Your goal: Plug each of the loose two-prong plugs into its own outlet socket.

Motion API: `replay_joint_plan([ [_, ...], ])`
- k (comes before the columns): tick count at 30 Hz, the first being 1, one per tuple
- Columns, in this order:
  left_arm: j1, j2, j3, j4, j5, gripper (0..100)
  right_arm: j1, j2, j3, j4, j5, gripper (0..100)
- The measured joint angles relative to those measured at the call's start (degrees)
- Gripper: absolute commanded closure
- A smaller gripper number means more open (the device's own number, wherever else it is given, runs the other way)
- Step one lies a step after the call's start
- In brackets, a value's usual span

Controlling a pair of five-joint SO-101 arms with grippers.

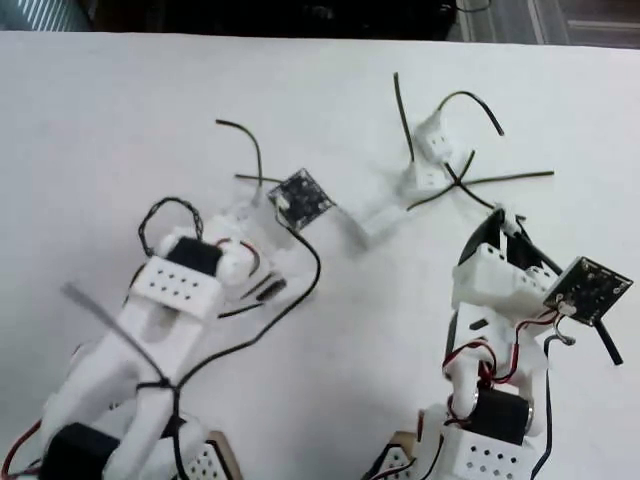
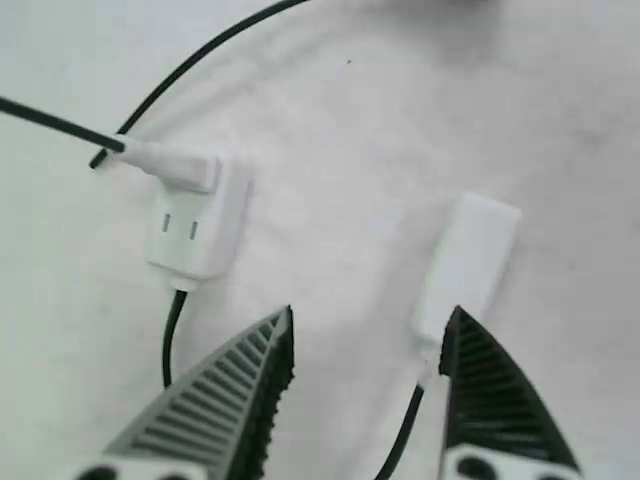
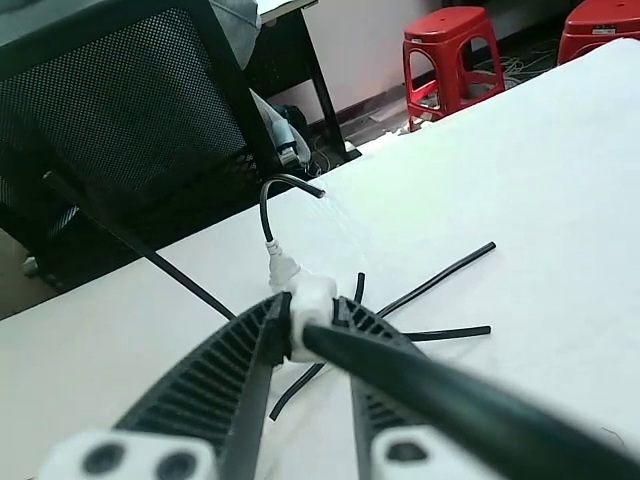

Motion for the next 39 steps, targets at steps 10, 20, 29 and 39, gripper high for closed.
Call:
replay_joint_plan([
  [10, 5.27, 7.56, -1.32, 2.64, 0.09, 78, 0.00, 0.00, 0.97, 0.00, 0.00, 98.1],
  [20, 10.46, -2.99, 4.84, 2.90, 0.18, 73, 0.00, -0.09, 1.14, 0.00, 0.00, 98.1],
  [29, 7.03, 0.97, 2.90, 2.20, -2.73, 71, 0.00, -0.09, 1.14, 0.00, 0.00, 98.1],
  [39, 6.86, 22.86, -14.24, 8.62, -2.73, 71, 0.00, -0.09, 1.14, 0.00, 0.00, 98.1],
])
